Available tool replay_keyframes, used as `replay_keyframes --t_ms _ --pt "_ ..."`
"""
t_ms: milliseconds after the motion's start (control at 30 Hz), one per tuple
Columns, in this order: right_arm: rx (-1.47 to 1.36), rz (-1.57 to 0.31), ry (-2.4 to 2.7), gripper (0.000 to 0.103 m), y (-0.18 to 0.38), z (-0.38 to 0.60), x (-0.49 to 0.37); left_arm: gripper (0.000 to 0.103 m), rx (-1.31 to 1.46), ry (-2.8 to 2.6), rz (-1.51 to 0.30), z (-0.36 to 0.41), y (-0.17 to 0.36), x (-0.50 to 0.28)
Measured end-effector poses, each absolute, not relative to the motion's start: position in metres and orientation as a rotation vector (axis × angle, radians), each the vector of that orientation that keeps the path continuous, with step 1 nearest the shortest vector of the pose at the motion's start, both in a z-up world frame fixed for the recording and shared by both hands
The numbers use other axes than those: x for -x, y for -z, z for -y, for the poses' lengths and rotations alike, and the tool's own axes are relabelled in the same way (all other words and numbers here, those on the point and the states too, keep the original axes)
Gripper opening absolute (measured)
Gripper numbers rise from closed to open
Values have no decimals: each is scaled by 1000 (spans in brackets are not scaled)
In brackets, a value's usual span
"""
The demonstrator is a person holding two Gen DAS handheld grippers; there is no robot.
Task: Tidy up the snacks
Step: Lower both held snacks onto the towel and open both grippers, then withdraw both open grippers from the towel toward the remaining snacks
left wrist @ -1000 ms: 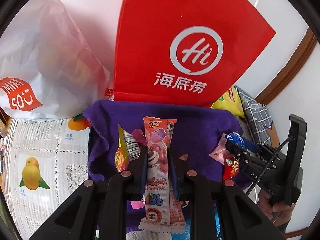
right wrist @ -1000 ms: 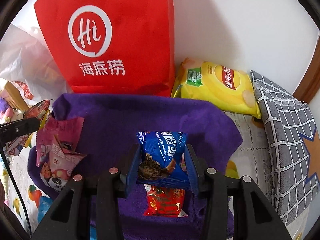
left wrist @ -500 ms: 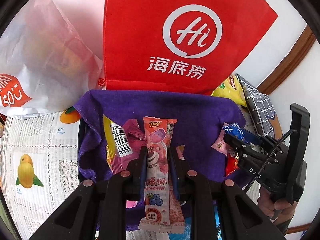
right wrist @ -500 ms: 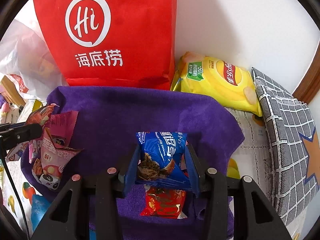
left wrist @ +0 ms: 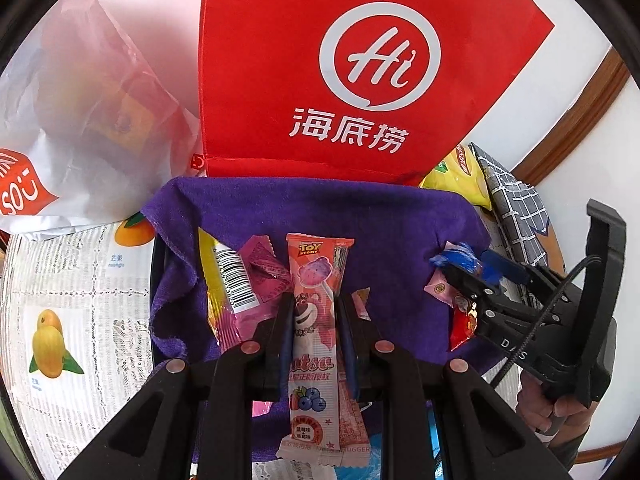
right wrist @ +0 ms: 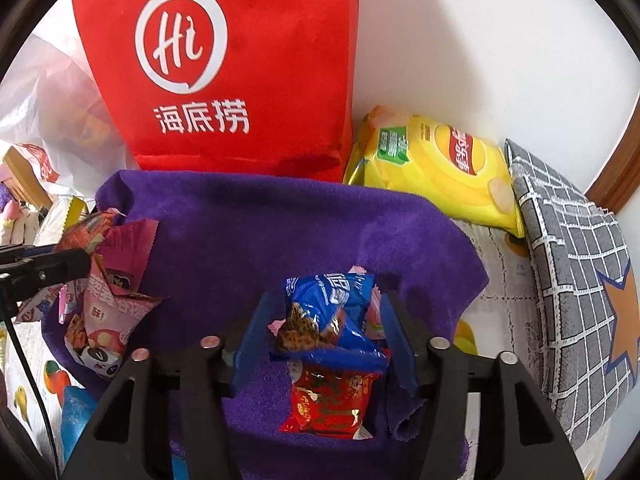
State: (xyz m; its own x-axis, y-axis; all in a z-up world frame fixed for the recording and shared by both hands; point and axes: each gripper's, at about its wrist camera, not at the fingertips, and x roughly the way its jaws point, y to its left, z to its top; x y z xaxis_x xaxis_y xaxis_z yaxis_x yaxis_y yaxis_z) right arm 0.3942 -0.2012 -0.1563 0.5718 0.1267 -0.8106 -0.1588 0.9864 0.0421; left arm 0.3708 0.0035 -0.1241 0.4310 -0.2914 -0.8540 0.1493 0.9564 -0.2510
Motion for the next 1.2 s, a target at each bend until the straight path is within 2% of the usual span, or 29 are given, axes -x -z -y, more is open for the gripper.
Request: replay_keyframes --t_ms 100,333,433,500,567,667,733,1000,1200 --pt "40 -918 -167 66 151 201 -391 22 140 278 -1091 -2 124 -370" --pt "28 -910 -156 67 146 204 -391 25 139 291 -1090 0 125 -369" --pt "25 -908 -153 67 145 205 -391 35 124 295 -1082 3 123 -368" --pt "24 -909 -151 67 143 205 -391 48 113 297 -1065 5 120 -367" --pt "23 -910 -149 67 142 205 -390 51 96 288 -1046 7 116 -365" --pt "8 -917 -151 70 140 204 -390 51 88 287 -1037 8 112 -364" --pt "-7 -913 -143 80 138 205 -390 51 93 287 -1034 7 111 -363" --pt "-2 -867 -99 86 124 206 -378 51 100 272 -1016 0 101 -358" --pt "28 -843 -57 87 114 207 -359 51 112 261 -983 -4 90 -352"
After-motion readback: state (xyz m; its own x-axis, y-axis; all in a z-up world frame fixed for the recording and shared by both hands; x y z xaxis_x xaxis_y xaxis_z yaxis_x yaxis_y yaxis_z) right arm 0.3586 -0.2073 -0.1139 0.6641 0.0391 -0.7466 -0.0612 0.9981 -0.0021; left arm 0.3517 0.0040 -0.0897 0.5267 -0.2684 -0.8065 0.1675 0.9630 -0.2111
